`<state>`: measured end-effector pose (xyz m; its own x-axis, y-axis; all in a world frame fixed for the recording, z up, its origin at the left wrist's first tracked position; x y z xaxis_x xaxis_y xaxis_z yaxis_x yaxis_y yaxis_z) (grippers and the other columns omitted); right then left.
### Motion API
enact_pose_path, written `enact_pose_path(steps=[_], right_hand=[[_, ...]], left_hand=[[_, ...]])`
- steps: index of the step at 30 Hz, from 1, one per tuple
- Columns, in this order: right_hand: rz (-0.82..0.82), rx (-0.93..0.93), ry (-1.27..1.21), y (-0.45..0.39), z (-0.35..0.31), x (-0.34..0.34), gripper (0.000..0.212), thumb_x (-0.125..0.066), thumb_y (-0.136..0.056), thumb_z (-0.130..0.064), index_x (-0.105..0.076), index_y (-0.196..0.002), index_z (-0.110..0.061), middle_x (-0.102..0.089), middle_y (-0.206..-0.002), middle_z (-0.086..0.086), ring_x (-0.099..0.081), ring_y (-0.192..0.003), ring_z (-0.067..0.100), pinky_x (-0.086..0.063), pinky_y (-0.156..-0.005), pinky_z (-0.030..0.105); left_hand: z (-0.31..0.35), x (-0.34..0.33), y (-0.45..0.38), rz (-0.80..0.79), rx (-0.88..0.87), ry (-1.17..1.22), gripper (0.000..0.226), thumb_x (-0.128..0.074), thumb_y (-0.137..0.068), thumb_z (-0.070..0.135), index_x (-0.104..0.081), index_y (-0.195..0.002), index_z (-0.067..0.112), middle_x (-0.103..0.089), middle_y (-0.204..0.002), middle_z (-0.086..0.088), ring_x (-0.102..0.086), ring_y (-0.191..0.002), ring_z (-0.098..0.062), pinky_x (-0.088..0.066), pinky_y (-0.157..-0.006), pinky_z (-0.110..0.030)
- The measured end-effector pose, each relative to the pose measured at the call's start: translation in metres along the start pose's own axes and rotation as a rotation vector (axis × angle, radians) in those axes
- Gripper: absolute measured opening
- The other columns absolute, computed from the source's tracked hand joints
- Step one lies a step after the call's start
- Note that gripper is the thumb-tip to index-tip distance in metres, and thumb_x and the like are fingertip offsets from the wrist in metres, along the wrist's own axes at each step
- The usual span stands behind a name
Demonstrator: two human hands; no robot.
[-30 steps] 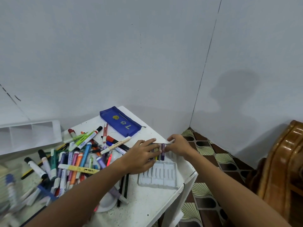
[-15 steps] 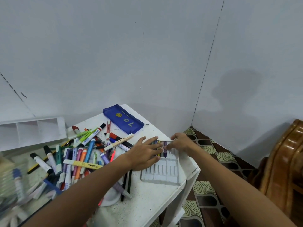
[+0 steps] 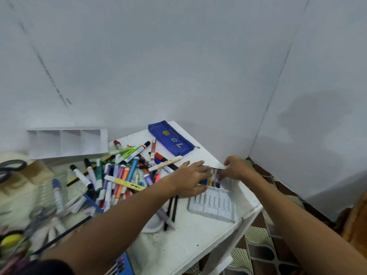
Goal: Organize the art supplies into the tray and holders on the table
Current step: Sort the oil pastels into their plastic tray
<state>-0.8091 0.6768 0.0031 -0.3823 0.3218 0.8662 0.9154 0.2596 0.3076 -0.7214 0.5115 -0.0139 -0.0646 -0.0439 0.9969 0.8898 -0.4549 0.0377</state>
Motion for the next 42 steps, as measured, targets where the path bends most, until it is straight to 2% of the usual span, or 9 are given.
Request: enact_pose_path(steps=[6,13,18,22,26,29,34,38,42], right_hand=[[0.193,0.298,0.069,0.012,-0.1,-0.009,0.043,-0.072,-0.078,-0.034,-0.059,-0.116,-0.021,-0.058,-0.124,0.004,-0.055,-0.109,0.026,-0.044,-0.077,0.032],[0.159,0.663,0.088,0.048,-0.252,-0.075,0.043,-0.065,-0.08,-0.031,-0.061,-0.122,-0.022,-0.055,-0.125,0.008,-0.056,-0.111,0.03,-0.041,-0.076,0.033],[0.044,0.908,0.062,0.096,-0.341,-0.136,0.033,-0.067,-0.079,-0.028,-0.066,-0.112,-0.02,-0.062,-0.113,0.007,-0.06,-0.104,0.029,-0.039,-0.071,0.029],[-0.339,1.18,0.026,0.138,-0.39,-0.184,0.038,-0.068,-0.082,-0.02,-0.065,-0.119,-0.016,-0.065,-0.112,0.01,-0.058,-0.09,0.018,-0.041,-0.073,0.025],[-0.543,1.452,0.296,0.171,-0.404,-0.23,0.062,-0.07,-0.084,-0.038,-0.049,-0.141,-0.024,-0.046,-0.146,0.003,-0.044,-0.127,0.017,-0.038,-0.1,0.03],[-0.486,1.497,0.374,0.176,-0.398,-0.251,0.07,-0.063,-0.087,-0.052,-0.038,-0.147,-0.029,-0.024,-0.159,-0.005,-0.028,-0.142,0.015,-0.03,-0.11,0.035],[-0.362,1.521,0.248,0.171,-0.394,-0.256,0.057,-0.065,-0.089,-0.042,-0.049,-0.141,-0.024,-0.035,-0.152,-0.004,-0.036,-0.136,0.015,-0.032,-0.108,0.029],[-0.332,1.423,0.164,0.165,-0.395,-0.252,0.044,-0.068,-0.087,-0.037,-0.059,-0.127,-0.023,-0.046,-0.138,0.0,-0.04,-0.129,0.017,-0.036,-0.105,0.033],[-0.321,1.392,0.175,0.169,-0.395,-0.254,0.02,-0.07,-0.085,-0.039,-0.066,-0.087,-0.02,-0.048,-0.135,0.003,-0.037,-0.13,0.019,-0.036,-0.103,0.036]], left_hand=[[-0.042,0.036,0.079,0.342,0.092,0.059,0.039,-0.062,-0.09,0.022,-0.063,-0.124,0.002,-0.061,-0.128,-0.017,-0.054,-0.121,-0.032,-0.042,-0.1,-0.045],[-0.089,0.062,0.248,0.457,0.418,0.013,0.03,-0.069,-0.082,0.01,-0.069,-0.109,-0.004,-0.068,-0.106,-0.022,-0.065,-0.097,-0.037,-0.053,-0.085,-0.044],[-0.09,0.052,0.38,0.44,0.747,0.033,0.032,-0.07,-0.08,0.004,-0.069,-0.111,-0.004,-0.069,-0.103,-0.022,-0.065,-0.098,-0.037,-0.053,-0.083,-0.045],[-0.08,0.038,0.459,0.391,0.959,0.119,0.041,-0.069,-0.086,0.02,-0.065,-0.123,0.006,-0.065,-0.121,-0.013,-0.056,-0.117,-0.028,-0.043,-0.099,-0.034],[-0.071,0.013,0.505,0.232,1.03,0.197,0.07,-0.062,-0.087,0.055,-0.045,-0.145,0.018,-0.042,-0.151,-0.004,-0.033,-0.139,-0.016,-0.019,-0.108,-0.018],[-0.068,-0.008,0.519,0.123,1.03,0.195,0.088,-0.051,-0.085,0.07,-0.027,-0.153,0.02,-0.023,-0.16,-0.002,-0.017,-0.147,-0.014,-0.009,-0.114,-0.021],[-0.074,-0.027,0.521,-0.012,1.04,0.184,0.099,-0.037,-0.081,0.08,-0.005,-0.156,0.024,-0.005,-0.164,-0.002,-0.002,-0.15,-0.015,-0.007,-0.121,-0.041],[-0.079,-0.02,0.522,0.196,0.998,0.265,0.092,-0.056,-0.076,0.077,-0.036,-0.147,0.023,-0.035,-0.152,0.0,-0.029,-0.14,-0.016,-0.026,-0.112,-0.027],[-0.076,-0.011,0.52,0.377,0.914,0.167,0.053,-0.068,-0.073,0.067,-0.059,-0.095,0.02,-0.052,-0.112,0.003,-0.045,-0.103,-0.011,-0.046,-0.085,-0.028]])
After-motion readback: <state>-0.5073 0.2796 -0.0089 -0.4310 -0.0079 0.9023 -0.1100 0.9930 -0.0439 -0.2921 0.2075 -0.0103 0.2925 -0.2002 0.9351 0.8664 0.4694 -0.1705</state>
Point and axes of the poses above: each hand's wrist, its own y-axis away from the middle knuckle, its own x-axis out of the back of the hand, z = x × y, the point moved 2 cm from there along -y, towards the middle knuckle
